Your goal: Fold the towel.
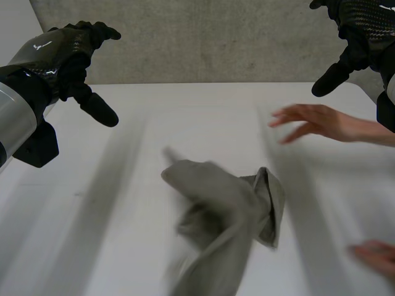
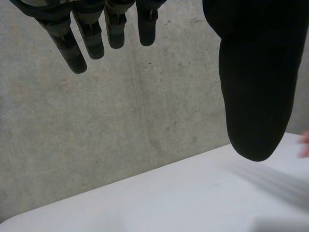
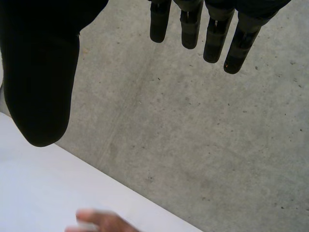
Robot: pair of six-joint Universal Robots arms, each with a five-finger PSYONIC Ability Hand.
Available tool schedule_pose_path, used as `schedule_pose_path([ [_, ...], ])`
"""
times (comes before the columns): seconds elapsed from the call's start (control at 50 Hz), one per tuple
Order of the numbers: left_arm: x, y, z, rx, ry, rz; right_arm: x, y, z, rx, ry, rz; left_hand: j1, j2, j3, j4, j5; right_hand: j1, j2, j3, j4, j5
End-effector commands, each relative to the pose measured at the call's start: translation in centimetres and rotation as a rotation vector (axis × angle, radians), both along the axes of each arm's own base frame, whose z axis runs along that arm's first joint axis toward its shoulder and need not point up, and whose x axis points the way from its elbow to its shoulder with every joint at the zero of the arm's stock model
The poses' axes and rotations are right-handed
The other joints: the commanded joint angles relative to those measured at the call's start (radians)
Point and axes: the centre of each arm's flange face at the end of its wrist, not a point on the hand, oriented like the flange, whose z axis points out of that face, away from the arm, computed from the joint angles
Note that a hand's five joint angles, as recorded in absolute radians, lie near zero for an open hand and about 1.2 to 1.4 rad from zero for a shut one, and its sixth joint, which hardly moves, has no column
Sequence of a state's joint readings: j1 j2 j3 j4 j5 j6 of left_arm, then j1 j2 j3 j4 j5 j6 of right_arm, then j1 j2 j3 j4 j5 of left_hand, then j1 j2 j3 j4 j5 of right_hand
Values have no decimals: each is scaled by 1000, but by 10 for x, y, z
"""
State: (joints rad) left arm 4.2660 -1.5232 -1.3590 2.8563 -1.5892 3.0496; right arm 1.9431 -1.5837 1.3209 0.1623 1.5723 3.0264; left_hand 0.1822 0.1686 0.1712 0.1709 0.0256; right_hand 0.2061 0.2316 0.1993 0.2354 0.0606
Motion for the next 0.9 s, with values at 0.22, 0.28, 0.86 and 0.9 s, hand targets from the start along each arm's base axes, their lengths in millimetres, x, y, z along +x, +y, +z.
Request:
schedule_pose_path([
  [0.22, -1, -8, -13, 38, -23, 9, 5, 1, -4, 5, 50, 38, 8, 21, 19, 19, -10, -32, -57, -25, -61, -61],
  [0.28, -2, -10, -20, 60, -35, 7, 13, 0, -19, 16, 162, 102, 11, 24, 22, 22, -7, -32, -57, -25, -61, -61],
  [0.86, -40, -31, -233, 537, -304, -30, 35, -37, -239, 396, 469, 258, 163, 177, 174, 175, 145, 299, 273, 305, 269, 270],
  [0.9, -40, -31, -232, 527, -303, -26, 37, -44, -248, 372, 460, 254, 397, 410, 408, 408, 379, 593, 568, 600, 564, 564],
])
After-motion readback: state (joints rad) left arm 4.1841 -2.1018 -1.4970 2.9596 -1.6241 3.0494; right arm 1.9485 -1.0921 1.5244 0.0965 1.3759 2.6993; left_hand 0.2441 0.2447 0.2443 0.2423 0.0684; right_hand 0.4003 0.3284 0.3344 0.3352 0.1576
